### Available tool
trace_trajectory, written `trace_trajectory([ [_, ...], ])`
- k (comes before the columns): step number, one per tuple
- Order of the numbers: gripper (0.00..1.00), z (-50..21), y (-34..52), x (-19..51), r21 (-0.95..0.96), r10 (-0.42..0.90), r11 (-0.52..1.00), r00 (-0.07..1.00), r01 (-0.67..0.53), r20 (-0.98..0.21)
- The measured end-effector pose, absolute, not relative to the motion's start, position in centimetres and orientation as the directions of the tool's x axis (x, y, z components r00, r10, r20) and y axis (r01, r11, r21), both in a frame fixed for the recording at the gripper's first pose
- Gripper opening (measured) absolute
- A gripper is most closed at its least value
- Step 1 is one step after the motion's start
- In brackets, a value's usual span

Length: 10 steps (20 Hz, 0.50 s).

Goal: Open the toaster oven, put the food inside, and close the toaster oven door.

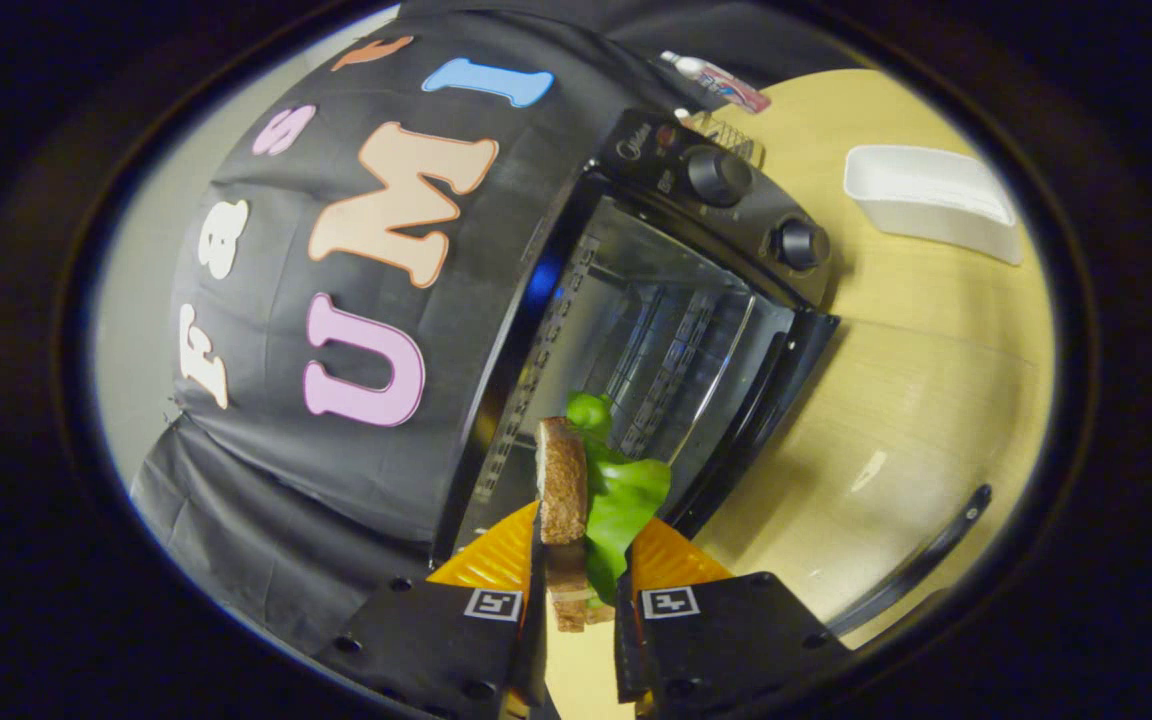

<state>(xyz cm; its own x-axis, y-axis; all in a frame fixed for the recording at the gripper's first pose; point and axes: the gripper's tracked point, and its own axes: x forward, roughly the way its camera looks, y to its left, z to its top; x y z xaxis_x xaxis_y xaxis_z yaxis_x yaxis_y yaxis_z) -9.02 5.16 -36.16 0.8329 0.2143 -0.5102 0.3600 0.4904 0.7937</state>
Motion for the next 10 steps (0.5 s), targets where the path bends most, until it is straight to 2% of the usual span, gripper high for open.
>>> trace_trajectory([
  [5,0.28,-38.0,3.7,-5.7,0.788,0.158,0.463,0.836,0.406,-0.525],
  [8,0.29,-38.0,2.5,-4.2,0.774,0.135,0.494,0.844,0.397,-0.519],
  [10,0.32,-37.8,2.0,-3.8,0.77,0.135,0.51,0.849,0.383,-0.511],
])
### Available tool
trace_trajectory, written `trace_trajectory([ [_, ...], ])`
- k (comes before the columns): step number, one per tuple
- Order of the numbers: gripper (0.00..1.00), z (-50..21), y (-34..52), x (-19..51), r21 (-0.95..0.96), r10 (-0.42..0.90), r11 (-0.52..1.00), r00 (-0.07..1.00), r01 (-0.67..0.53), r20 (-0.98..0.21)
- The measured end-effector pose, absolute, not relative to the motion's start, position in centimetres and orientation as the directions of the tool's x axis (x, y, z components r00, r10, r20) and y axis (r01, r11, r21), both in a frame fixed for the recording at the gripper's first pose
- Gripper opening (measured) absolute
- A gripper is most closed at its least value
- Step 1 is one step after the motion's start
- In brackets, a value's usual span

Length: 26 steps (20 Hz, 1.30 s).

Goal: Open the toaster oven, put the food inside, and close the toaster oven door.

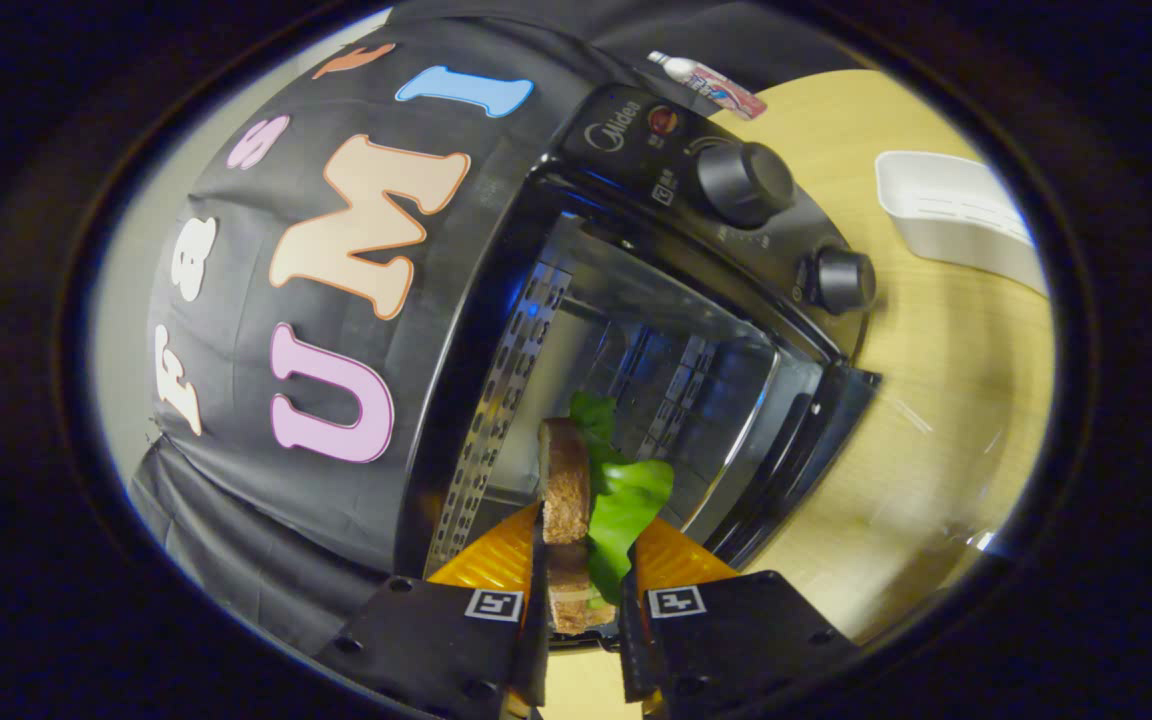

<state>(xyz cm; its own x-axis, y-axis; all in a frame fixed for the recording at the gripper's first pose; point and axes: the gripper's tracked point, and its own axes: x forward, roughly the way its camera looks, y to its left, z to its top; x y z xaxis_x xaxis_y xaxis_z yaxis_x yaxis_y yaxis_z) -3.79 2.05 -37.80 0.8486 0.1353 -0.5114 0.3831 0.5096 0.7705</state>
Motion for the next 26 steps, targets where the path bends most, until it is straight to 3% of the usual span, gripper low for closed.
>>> trace_trajectory([
  [2,0.36,-37.9,1.7,-3.5,0.763,0.132,0.521,0.847,0.383,-0.516],
  [9,0.79,-38.4,0.0,-4.5,0.686,0.058,0.587,0.823,0.43,-0.566],
  [14,0.99,-37.7,-1.0,-5.9,0.643,0.004,0.616,0.815,0.454,-0.579],
  [21,0.99,-37.6,-1.1,-7.9,0.605,-0.014,0.644,0.798,0.467,-0.602],
  [26,0.99,-36.3,-0.8,-10.9,0.587,0.042,0.717,0.817,0.376,-0.575],
])
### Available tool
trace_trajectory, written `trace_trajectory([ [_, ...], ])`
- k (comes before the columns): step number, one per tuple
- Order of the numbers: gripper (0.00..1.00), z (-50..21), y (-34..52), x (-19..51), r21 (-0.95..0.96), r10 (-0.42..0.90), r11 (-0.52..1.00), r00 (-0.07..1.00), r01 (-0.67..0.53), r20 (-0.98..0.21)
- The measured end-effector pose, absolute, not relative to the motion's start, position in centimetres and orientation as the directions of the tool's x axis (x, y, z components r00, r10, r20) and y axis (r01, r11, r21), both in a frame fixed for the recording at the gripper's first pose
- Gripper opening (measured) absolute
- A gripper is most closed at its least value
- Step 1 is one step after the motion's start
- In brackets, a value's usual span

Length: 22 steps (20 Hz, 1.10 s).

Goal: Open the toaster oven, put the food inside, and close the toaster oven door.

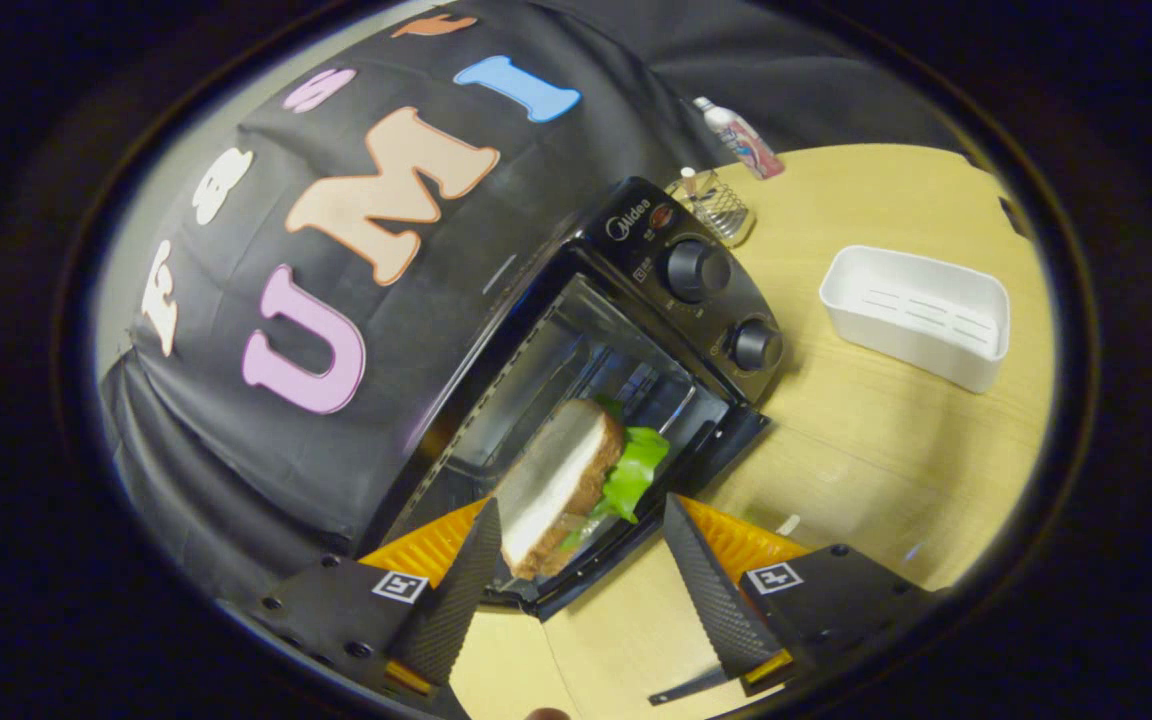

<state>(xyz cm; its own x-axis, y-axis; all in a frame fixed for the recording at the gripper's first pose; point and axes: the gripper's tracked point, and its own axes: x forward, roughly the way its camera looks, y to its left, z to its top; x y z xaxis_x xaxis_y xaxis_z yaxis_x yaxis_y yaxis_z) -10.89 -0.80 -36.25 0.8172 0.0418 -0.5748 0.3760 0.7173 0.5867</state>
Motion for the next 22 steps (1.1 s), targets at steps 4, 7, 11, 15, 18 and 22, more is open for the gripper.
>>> trace_trajectory([
  [4,0.99,-34.7,-0.7,-14.1,0.552,0.073,0.772,0.819,0.315,-0.569],
  [7,0.99,-33.6,-0.8,-16.5,0.435,0.087,0.87,0.795,0.233,-0.601],
  [11,1.0,-32.9,-2.2,-19.8,0.117,0.012,0.99,0.791,0.075,-0.611],
  [15,1.0,-34.6,-2.0,-22.7,-0.028,-0.061,0.998,0.772,0.056,-0.633],
  [18,1.0,-36.1,-1.7,-24.9,-0.056,-0.101,0.995,0.752,0.086,-0.651],
  [22,1.0,-38.9,-2.7,-27.0,-0.136,-0.158,0.987,0.71,0.088,-0.686],
])
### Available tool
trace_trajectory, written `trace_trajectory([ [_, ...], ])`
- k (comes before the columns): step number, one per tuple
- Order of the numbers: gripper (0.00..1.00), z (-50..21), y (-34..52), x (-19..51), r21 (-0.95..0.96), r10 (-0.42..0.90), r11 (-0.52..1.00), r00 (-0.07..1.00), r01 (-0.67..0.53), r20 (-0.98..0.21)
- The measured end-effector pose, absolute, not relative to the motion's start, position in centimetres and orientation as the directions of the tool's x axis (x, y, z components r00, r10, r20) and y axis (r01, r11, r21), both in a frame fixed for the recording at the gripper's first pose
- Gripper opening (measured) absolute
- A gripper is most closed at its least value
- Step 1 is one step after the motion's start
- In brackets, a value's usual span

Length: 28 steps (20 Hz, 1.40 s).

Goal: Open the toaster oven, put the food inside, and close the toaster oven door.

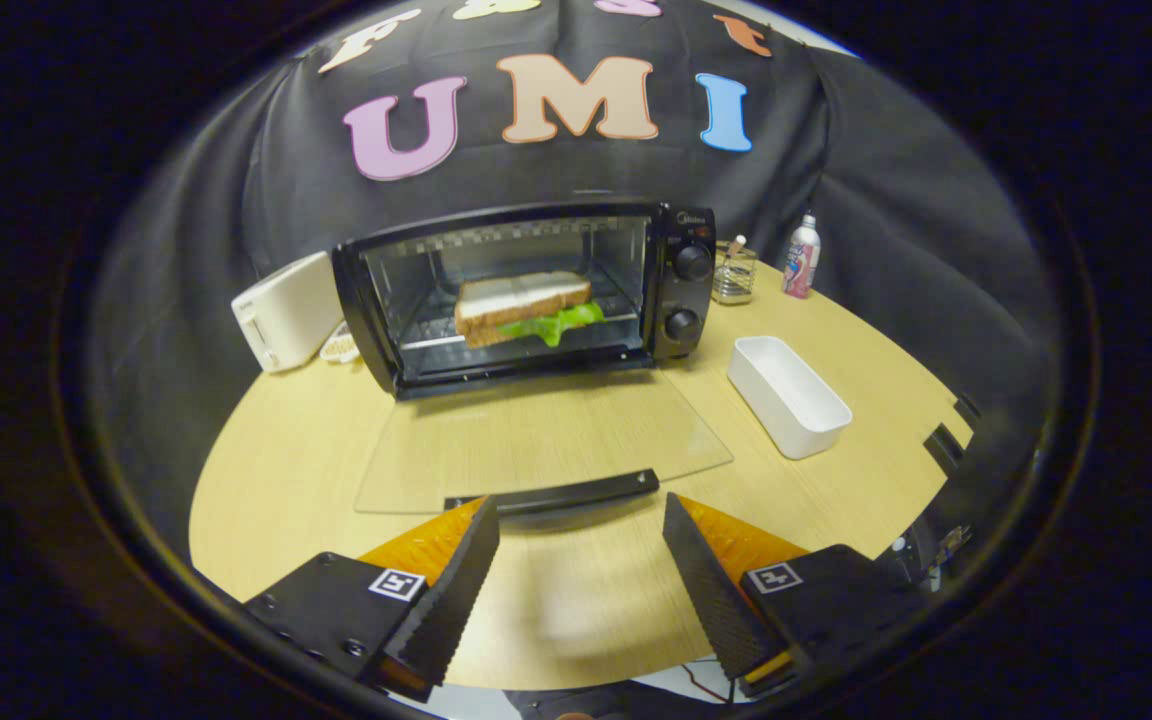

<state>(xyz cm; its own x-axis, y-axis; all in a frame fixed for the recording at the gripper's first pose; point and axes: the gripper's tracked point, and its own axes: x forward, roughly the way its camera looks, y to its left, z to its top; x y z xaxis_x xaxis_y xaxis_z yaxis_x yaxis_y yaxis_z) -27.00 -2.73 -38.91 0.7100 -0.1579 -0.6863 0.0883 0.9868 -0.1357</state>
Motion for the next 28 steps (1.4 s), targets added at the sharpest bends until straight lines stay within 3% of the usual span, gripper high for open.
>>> trace_trajectory([
  [11,1.0,-44.8,-0.8,-26.2,-0.164,-0.13,0.986,0.647,0.009,-0.751],
  [28,1.0,-33.7,1.9,-18.7,-0.085,-0.07,0.996,0.82,0.026,-0.568],
])
